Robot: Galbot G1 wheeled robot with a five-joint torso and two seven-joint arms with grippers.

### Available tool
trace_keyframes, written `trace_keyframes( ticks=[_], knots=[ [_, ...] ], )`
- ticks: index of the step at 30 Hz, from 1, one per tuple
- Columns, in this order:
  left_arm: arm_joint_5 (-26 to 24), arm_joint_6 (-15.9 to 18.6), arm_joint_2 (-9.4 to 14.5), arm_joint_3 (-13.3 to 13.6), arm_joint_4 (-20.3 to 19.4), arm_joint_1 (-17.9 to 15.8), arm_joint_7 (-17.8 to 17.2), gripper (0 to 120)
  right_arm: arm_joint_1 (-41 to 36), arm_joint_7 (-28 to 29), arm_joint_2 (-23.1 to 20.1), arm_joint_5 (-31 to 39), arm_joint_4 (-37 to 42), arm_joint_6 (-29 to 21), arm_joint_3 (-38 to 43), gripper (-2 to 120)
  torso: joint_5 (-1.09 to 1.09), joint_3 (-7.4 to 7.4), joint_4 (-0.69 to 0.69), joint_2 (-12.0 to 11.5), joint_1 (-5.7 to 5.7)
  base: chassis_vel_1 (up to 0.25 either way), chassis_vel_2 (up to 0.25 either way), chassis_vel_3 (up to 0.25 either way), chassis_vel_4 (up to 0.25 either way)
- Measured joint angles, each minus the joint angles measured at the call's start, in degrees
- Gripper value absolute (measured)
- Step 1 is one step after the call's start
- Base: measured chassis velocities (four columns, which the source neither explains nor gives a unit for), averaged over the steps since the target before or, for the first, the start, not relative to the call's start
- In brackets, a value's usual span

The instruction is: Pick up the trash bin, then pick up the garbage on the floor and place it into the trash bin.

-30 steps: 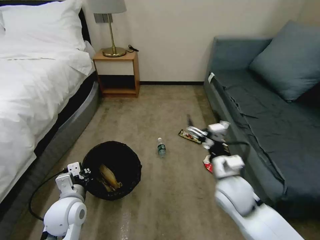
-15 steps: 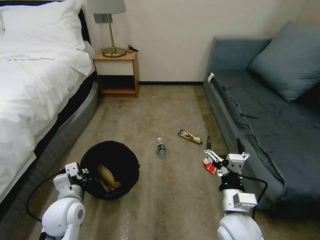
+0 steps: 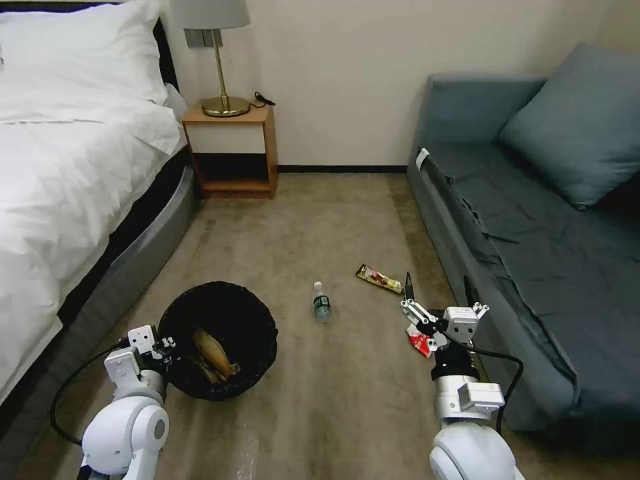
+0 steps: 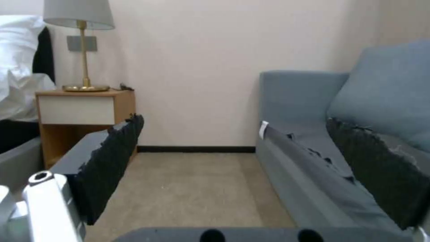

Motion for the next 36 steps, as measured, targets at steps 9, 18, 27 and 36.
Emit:
trace_keyframes(
  ticks=[9, 18, 27, 36],
  knots=[
    [0.05, -0.01, 0.05, 0.18, 0.31, -0.34, 0.03, 3, 0.60, 0.01, -0.14, 0.11, -0.80, 0.08, -0.15, 100, 0.00, 0.00, 0.00, 0.00, 0.00, -0.195, 0.207, 0.196, -0.196],
    [0.07, -0.02, 0.14, 0.19, 0.41, -0.41, 0.03, 3, 1.51, 0.12, -0.30, 0.25, -1.81, 0.08, -0.32, 100, -0.02, 0.00, 0.00, 0.00, 0.00, -0.147, 0.147, 0.139, -0.151],
    [0.11, -0.01, 0.09, 0.15, 0.32, -0.42, 0.02, 3, 2.20, 0.14, -0.86, 0.39, -2.44, 0.35, -0.51, 100, -0.01, 0.00, 0.00, 0.00, 0.00, -0.093, 0.096, 0.091, -0.087],
    [0.24, 0.04, 0.08, 0.22, 0.09, -0.29, -0.01, 3, 2.20, 0.27, -0.79, 0.36, -2.84, 0.28, -0.31, 100, -0.01, 0.00, 0.00, 0.00, 0.00, 0.000, 0.000, 0.000, 0.000]
  ],
)
